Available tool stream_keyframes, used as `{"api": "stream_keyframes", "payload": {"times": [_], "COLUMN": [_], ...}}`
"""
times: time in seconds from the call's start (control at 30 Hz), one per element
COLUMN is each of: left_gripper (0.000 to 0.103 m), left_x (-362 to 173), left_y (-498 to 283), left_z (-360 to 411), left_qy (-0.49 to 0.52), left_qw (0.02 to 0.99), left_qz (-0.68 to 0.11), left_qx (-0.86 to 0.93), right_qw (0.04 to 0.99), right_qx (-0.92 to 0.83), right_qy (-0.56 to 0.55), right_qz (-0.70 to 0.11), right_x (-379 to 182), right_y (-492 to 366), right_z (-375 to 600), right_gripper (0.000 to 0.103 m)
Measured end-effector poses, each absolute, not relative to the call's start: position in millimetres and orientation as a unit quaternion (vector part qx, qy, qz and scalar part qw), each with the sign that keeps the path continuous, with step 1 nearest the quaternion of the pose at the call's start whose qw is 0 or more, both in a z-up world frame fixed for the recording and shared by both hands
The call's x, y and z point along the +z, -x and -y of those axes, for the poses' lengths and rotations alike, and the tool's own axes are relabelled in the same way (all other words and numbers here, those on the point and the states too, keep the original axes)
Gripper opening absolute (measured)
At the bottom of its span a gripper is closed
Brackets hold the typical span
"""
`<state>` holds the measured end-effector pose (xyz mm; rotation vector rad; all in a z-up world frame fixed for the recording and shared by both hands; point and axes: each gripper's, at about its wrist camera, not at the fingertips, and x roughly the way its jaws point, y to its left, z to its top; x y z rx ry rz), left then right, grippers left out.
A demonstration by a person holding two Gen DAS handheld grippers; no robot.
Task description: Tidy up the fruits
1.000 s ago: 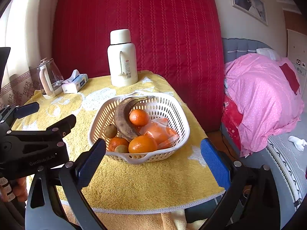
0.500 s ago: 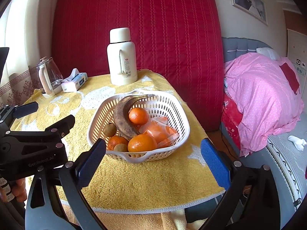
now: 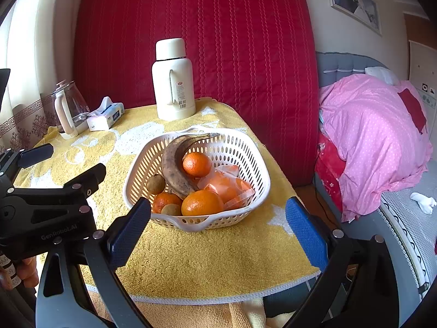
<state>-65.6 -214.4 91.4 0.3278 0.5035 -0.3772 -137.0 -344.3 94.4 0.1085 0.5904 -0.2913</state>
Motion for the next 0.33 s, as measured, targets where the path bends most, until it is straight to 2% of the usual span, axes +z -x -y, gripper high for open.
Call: {"api": "stream_keyframes", "payload": {"times": [0.33], "left_gripper": [0.098], "left_x": [89.0], "left_y": [63.7], "left_z": [207.8], "left_qy": [-0.159], "left_qw": [0.934], "left_qz": [-0.262], "left_qx": [-0.182], "right_qw": [0.944], "right_qx": [-0.137], "right_qy": [-0.054], "right_qz": [-0.295], "right_x": [93.2], "right_y": [138.1], "right_z": [339.0], "right_gripper": [0.100]}}
